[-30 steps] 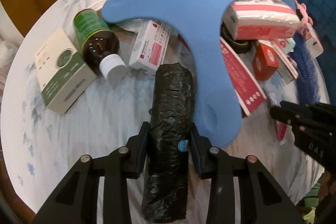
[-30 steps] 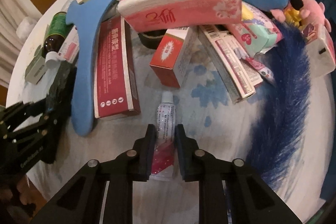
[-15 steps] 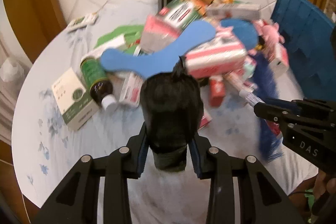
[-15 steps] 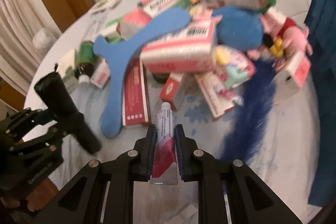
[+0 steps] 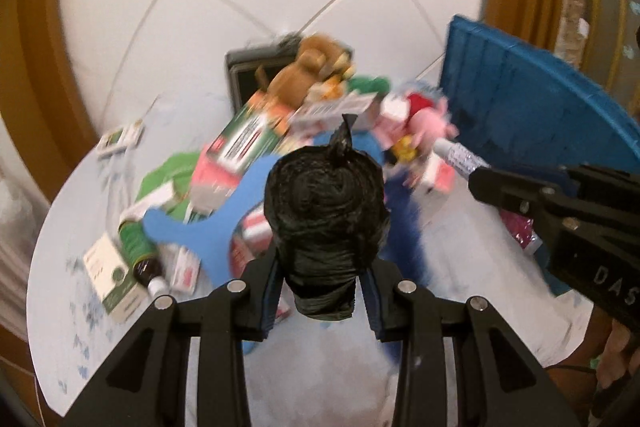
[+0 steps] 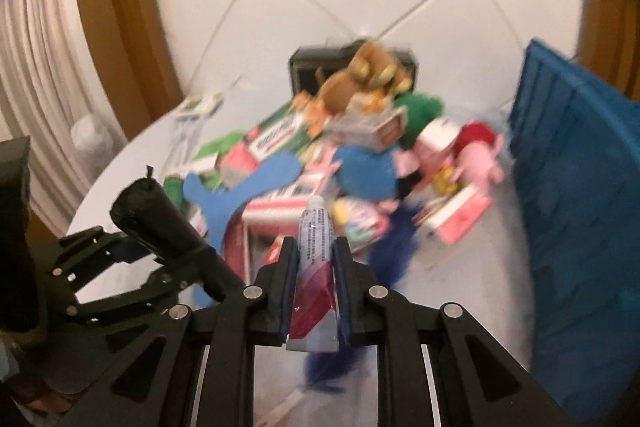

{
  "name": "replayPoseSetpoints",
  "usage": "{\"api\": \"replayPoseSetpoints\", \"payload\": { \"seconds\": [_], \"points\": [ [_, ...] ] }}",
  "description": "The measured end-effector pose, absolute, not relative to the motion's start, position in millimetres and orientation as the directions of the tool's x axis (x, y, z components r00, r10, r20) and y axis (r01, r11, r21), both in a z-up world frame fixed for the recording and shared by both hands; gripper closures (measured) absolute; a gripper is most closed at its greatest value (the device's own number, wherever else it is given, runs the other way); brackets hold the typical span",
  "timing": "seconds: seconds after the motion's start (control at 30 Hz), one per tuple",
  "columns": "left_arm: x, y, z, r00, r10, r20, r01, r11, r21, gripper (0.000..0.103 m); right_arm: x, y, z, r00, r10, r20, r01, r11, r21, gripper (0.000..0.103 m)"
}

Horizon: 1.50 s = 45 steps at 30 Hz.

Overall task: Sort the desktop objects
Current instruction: 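Carry the black bundle and the tube over the blue bin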

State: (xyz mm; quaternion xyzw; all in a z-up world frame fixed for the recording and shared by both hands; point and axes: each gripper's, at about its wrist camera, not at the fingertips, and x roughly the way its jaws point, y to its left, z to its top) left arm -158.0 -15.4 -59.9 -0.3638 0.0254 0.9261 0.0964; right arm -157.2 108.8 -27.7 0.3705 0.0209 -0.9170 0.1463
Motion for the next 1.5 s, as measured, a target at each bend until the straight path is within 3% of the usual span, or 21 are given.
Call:
{"api": "replayPoseSetpoints", "payload": {
  "seconds": [0.47, 0.77, 0.9, 1.0, 1.17, 1.5],
  "points": [
    [-150.8, 129.2, 35.0, -0.796, 0.35, -0.494, -0.405, -0.914, 0.006, 0.069, -102.7, 250.7, 72.2, -0.88, -0.066, -0.47, 0.057, -0.998, 0.032, 0.085],
    [-133.9, 236.5, 79.0, -0.787, 0.458, -0.414, -0.515, -0.857, 0.03, 0.069, -64.0, 346.1, 100.3, -0.915, 0.081, -0.396, -0.103, -0.994, 0.033, 0.085],
    [-124.4, 277.8, 85.2, -0.764, 0.492, -0.417, -0.55, -0.835, 0.022, 0.069, -51.1, 390.1, 103.2, -0.909, 0.143, -0.391, -0.17, -0.985, 0.036, 0.085],
    [-115.9, 302.8, 87.4, -0.811, 0.434, -0.391, -0.504, -0.858, 0.094, 0.068, -45.3, 420.2, 99.3, -0.899, 0.182, -0.399, -0.211, -0.977, 0.03, 0.085],
    [-115.4, 321.9, 104.2, -0.846, 0.396, -0.358, -0.458, -0.882, 0.106, 0.069, -40.9, 469.2, 91.6, -0.877, 0.226, -0.424, -0.261, -0.965, 0.025, 0.085],
    [-109.2, 377.6, 104.4, -0.804, 0.447, -0.393, -0.528, -0.84, 0.127, 0.069, -43.6, 514.8, 75.3, -0.86, 0.226, -0.458, -0.278, -0.959, 0.048, 0.085]
  ]
}}
